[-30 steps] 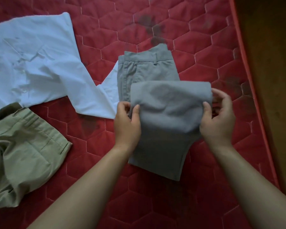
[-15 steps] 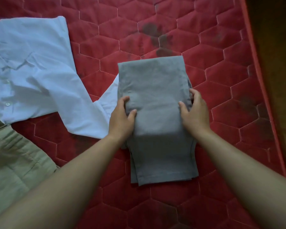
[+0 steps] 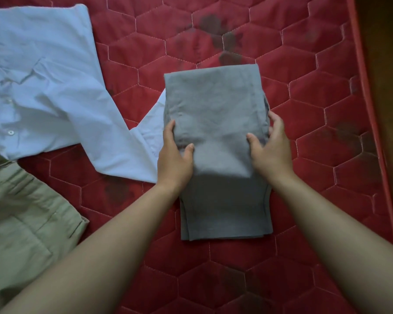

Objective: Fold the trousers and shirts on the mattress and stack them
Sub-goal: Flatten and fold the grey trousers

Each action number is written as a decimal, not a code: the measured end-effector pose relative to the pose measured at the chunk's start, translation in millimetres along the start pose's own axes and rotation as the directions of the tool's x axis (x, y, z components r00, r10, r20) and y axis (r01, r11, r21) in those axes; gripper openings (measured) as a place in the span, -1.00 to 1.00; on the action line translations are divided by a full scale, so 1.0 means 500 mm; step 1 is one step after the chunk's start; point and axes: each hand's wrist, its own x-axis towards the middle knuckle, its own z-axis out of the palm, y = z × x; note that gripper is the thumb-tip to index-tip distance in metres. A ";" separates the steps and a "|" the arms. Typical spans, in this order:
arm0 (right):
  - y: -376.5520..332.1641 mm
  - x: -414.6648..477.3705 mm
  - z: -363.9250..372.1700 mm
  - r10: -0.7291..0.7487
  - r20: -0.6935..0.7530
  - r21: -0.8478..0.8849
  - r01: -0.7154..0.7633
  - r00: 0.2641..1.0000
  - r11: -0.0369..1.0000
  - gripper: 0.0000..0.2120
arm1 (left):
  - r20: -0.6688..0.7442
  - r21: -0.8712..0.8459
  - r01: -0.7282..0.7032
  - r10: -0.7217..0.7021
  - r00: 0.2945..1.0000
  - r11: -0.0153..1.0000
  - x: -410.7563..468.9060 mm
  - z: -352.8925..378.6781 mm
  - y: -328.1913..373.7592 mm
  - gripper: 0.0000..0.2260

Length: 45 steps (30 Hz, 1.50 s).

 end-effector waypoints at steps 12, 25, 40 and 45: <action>-0.078 0.142 -0.017 0.096 0.104 0.025 -0.099 0.990 0.995 -0.69 | -0.004 -0.126 0.127 -0.129 0.992 0.984 0.117 -0.036 0.077 -0.53; -0.224 -0.194 -0.284 -0.198 0.062 0.101 0.191 0.978 0.976 -0.47 | -0.125 -0.106 -0.148 0.135 0.983 0.983 -0.231 -0.228 0.277 -0.62; -0.229 -0.500 -0.444 -0.313 -0.039 0.065 0.315 0.949 0.947 -0.85 | 0.097 0.149 -0.426 0.415 0.904 0.892 -0.501 -0.335 0.345 -0.89; -0.262 -0.248 -0.342 -0.261 -0.082 0.106 0.269 0.962 0.957 -0.81 | -0.067 0.134 -0.321 0.332 0.941 0.937 -0.267 -0.265 0.348 -0.87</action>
